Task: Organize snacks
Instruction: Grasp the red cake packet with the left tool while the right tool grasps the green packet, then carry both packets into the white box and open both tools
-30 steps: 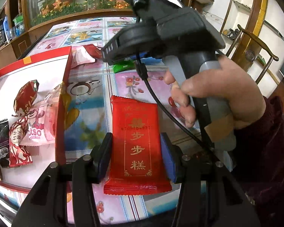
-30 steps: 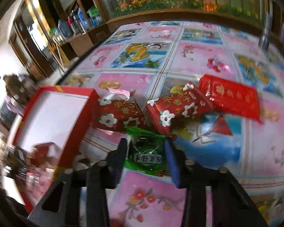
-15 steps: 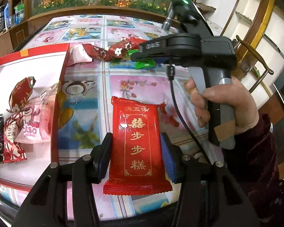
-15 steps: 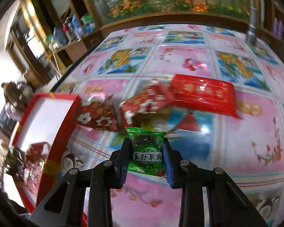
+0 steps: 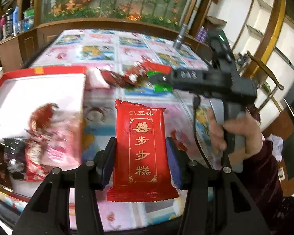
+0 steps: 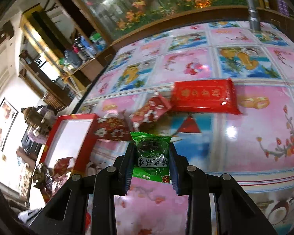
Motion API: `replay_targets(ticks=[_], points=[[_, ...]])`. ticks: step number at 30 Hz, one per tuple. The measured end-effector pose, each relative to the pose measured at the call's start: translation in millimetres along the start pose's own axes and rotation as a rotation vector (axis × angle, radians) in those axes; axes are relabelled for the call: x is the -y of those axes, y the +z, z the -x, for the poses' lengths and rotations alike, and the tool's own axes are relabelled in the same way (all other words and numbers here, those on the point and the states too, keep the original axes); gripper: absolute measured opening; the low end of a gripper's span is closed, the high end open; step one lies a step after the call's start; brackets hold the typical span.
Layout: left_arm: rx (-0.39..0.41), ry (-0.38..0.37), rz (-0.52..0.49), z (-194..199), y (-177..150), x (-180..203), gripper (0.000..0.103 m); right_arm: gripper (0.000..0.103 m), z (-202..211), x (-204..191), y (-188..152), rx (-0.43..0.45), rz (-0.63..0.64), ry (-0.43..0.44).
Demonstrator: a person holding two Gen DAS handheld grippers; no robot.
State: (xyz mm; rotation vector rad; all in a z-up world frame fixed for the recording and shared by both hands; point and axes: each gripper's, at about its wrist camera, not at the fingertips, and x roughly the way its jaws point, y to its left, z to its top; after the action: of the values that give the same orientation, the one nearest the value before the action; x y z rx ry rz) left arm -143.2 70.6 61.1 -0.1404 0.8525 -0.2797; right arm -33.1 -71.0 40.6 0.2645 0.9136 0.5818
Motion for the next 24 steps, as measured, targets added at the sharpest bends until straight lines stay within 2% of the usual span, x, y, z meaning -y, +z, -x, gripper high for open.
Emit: replay_targets(ticks=[11, 15, 19, 22, 24], points=[[0.098, 0.178, 0.113, 23, 12, -72, 0.048, 0.032, -12, -72, -18, -0.013, 0.201, 0.185], [0.114, 0.231, 0.152, 26, 10, -93, 0.048, 0.031, -27, -102, -24, -0.049, 0.219, 0.264], [0.13, 0.281, 0.181, 30, 7, -110, 0.048, 0.031, -46, -136, -36, -0.087, 0.282, 0.301], [0.123, 0.305, 0.21, 32, 5, -122, 0.048, 0.031, -60, -162, -47, -0.126, 0.34, 0.296], [0.115, 0.314, 0.224, 31, 3, -127, 0.048, 0.031, -64, -168, -52, -0.149, 0.352, 0.314]])
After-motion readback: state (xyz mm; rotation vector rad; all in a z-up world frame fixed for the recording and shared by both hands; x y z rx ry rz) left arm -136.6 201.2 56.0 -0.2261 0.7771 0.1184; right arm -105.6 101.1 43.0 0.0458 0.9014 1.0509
